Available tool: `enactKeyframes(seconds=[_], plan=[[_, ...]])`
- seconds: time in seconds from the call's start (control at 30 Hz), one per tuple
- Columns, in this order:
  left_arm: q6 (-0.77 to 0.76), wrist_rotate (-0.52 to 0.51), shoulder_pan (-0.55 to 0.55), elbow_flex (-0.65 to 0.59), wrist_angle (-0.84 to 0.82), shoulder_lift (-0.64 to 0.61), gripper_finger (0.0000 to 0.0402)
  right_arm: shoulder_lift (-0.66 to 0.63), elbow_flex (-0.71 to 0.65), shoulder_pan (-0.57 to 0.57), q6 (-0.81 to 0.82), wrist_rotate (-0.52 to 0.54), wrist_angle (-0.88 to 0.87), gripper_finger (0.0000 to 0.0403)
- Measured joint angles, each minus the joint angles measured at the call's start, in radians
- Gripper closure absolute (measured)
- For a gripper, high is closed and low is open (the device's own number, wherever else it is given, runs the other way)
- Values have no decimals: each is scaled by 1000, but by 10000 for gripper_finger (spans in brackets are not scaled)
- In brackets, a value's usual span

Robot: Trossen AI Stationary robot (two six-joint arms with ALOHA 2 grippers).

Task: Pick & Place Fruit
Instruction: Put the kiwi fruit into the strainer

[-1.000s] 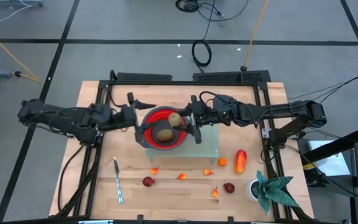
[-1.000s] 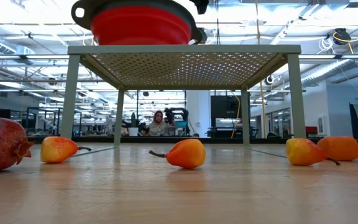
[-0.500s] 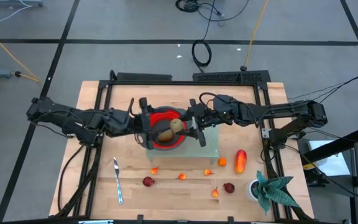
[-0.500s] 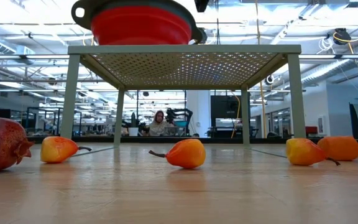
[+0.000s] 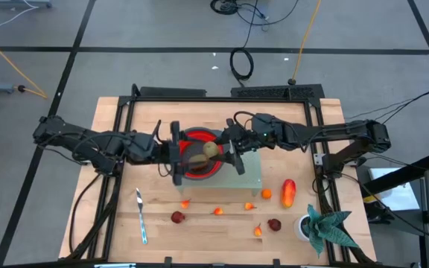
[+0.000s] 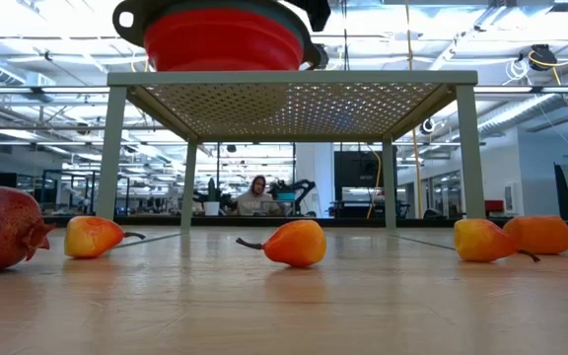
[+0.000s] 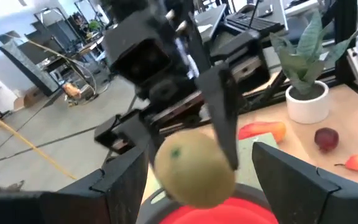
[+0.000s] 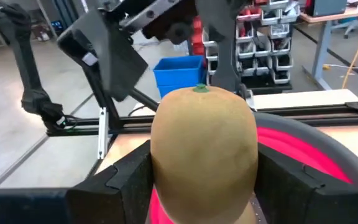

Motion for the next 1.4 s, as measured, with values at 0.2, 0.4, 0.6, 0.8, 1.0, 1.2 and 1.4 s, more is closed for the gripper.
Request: enactKeyframes(seconds=[0.2,0.4,0.6,0.8,1.0,1.2,1.4], plan=[[-8,49,7,0,-21,-1,117,-2,0,2,0,-10,-8,182],[-3,141,40,-1,-37,-1,117,-2,0,2,-7,-15,-10,179],[49,208,67,-1,-46,7,117,-2,0,2,-22,-16,-38,184],[121,208,83,84,-135,71,117,-2,1,2,-22,-19,-52,179],[189,192,94,214,-282,170,117,-2,2,4,-19,-20,-73,184],[295,174,96,277,-371,210,117,-4,2,4,-19,-21,-99,180],[330,201,121,279,-376,209,117,-4,2,3,-19,-40,-97,185]])
